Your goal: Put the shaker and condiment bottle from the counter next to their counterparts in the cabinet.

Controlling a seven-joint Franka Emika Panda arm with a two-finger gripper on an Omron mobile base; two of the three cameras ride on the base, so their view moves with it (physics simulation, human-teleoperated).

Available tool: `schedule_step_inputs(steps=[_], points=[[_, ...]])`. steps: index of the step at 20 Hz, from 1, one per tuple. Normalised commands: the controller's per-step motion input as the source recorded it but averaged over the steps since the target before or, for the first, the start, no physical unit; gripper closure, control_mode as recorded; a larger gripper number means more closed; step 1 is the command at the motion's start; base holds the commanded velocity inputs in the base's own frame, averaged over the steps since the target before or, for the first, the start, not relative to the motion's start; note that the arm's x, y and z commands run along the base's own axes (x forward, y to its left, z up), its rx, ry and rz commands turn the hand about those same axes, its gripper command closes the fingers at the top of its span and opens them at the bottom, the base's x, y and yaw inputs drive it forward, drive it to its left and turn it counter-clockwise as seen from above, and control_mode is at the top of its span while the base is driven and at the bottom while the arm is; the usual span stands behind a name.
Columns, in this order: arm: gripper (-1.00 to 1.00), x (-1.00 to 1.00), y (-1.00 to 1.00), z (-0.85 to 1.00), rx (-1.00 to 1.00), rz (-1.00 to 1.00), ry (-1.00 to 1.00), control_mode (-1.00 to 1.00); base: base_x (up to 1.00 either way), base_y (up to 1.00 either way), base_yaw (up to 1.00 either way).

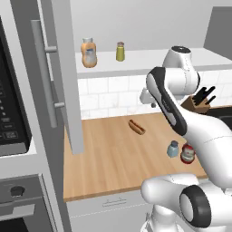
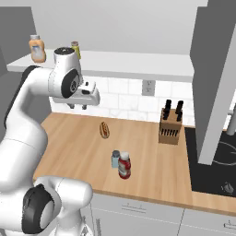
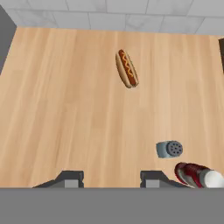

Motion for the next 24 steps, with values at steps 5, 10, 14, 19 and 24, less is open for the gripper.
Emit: schedule_step_inputs(steps=[5,10,14,19,24], points=[[-1.00,-0.06,0.00,-0.08,-0.10,0.00,0.00,-1.00,0.00,0.00,0.00],[-1.00,-0.15,0.00,-0.39,-0.30,-0.17,-0.10,-1.00,0.00,0.00,0.00],[-1.00,-0.22,-0.06,-0.61,-0.35,-0.43,-0.19,-1.00,0.00,0.00,0.00],[-1.00,-0.16,-0.08,-0.63,-0.26,-0.60,-0.28,-1.00,0.00,0.00,0.00],[-1.00,-0.11,-0.15,-0.48,-0.04,-0.66,-0.33,-1.00,0.00,0.00,0.00]])
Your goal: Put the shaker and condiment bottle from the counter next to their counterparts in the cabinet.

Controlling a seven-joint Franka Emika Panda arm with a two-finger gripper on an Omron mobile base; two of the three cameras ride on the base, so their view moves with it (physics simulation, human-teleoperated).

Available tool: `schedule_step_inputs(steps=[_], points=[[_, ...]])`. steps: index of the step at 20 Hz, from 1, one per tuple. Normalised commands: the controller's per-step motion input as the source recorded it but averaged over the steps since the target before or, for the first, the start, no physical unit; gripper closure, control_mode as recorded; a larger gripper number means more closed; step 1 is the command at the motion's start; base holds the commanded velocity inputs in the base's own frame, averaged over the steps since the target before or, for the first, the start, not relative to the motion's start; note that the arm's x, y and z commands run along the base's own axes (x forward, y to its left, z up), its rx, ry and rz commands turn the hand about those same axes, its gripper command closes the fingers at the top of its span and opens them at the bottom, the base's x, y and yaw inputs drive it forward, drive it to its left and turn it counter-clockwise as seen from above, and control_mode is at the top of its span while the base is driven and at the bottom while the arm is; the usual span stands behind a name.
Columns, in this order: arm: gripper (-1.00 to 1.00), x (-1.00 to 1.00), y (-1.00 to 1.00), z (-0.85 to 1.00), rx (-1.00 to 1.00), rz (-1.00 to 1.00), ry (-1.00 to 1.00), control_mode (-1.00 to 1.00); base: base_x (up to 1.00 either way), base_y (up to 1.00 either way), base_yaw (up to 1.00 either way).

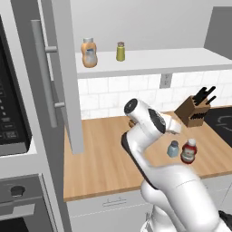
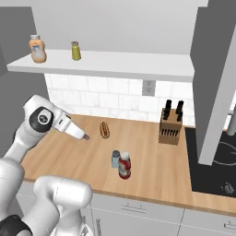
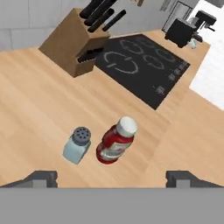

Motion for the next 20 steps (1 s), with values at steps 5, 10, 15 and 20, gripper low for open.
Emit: schedule_step_inputs(steps=[5,10,15,20], points=[[-1.00,-0.09,-0.14,-0.28,-0.01,-0.31,-0.12,-1.00,0.00,0.00,0.00],[-1.00,0.00,-0.20,-0.04,-0.03,-0.01,-0.18,-1.00,0.00,0.00,0.00],[-1.00,-0.11,-0.34,-0.04,-0.11,-0.03,-0.56,-1.00,0.00,0.00,0.00],[-1.00,-0.05,-0.09,-0.06,-0.06,-0.07,-0.17,-1.00,0.00,0.00,0.00]])
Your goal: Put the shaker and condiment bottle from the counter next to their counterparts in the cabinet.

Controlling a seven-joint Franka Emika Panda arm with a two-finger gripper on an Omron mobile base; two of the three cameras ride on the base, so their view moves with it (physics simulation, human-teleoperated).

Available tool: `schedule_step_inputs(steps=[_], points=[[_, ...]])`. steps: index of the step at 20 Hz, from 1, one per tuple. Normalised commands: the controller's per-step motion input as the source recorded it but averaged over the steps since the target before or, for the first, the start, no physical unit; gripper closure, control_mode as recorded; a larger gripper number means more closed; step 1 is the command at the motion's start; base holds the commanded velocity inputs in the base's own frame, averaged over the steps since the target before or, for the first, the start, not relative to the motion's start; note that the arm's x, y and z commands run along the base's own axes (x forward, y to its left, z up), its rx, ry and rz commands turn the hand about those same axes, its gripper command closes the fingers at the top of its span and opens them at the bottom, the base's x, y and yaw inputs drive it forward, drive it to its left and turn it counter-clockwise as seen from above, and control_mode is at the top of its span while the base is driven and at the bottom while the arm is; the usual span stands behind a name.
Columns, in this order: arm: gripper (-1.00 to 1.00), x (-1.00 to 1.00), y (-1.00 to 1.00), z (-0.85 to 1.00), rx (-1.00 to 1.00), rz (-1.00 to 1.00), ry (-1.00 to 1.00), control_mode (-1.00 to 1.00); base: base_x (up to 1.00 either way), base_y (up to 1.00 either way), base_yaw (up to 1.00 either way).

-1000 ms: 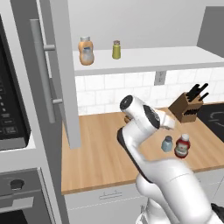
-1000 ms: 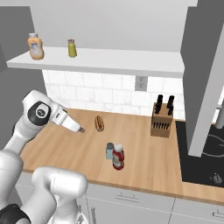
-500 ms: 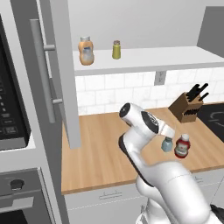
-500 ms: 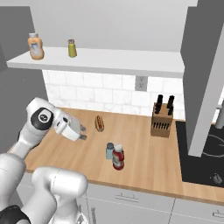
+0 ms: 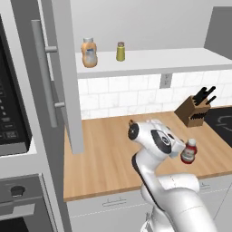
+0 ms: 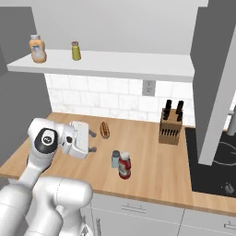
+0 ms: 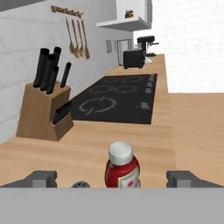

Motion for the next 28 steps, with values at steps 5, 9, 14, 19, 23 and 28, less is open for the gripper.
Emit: schedule_step_inputs(steps=[5,9,14,19,23,28], points=[[-1.00,0.02,-0.07,-0.20,-0.05,-0.06,0.01,-1.00,0.00,0.00,0.00],[-1.00,0.24,-0.26,-0.45,-0.14,-0.28,0.10,-1.00,0.00,0.00,0.00],[-1.00,0.30,-0.08,-0.08,-0.03,-0.16,0.05,-1.00,0.00,0.00,0.00],[-1.00,0.03,0.00,-0.36,-0.04,-0.01,0.00,-1.00,0.00,0.00,0.00],[-1.00,0.00,-0.01,-0.53,-0.05,0.00,0.00,-1.00,0.00,0.00,0.00],[-1.00,0.00,-0.04,-0.17,0.00,0.00,0.00,-1.00,0.00,0.00,0.00]])
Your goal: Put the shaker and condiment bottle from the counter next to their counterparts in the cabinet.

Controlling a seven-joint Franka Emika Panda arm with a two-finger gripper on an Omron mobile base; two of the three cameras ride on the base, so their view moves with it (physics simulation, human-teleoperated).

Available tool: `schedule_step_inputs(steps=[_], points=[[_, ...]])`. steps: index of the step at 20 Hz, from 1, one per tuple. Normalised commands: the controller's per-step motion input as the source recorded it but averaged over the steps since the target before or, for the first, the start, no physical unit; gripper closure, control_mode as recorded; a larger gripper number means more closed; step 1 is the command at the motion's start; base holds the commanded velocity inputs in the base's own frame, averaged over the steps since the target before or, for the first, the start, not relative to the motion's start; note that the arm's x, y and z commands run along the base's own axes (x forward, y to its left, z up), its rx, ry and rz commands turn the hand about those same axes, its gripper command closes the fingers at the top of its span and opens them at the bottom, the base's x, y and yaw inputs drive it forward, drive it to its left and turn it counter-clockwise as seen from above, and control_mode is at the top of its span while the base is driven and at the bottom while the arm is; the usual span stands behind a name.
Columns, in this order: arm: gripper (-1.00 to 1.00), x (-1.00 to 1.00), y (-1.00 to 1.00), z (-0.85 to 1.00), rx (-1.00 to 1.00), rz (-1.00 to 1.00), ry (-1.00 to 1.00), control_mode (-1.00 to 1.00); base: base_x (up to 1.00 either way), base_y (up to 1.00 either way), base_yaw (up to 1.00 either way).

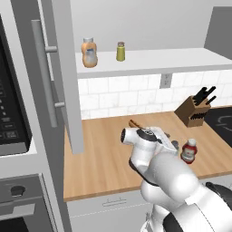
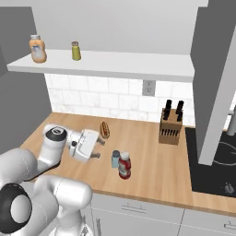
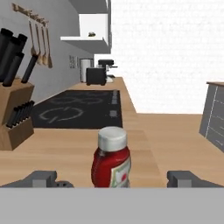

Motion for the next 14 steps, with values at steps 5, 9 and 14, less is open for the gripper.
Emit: schedule_step_inputs(steps=[5,9,14], points=[[-1.00,0.00,-0.17,-0.09,0.00,0.00,0.00,-1.00,0.00,0.00,0.00],[-1.00,0.00,-0.21,-0.05,0.00,0.00,0.00,-1.00,0.00,0.00,0.00],[-1.00,0.01,-0.14,-0.10,0.00,0.05,0.00,-1.00,0.00,0.00,0.00]])
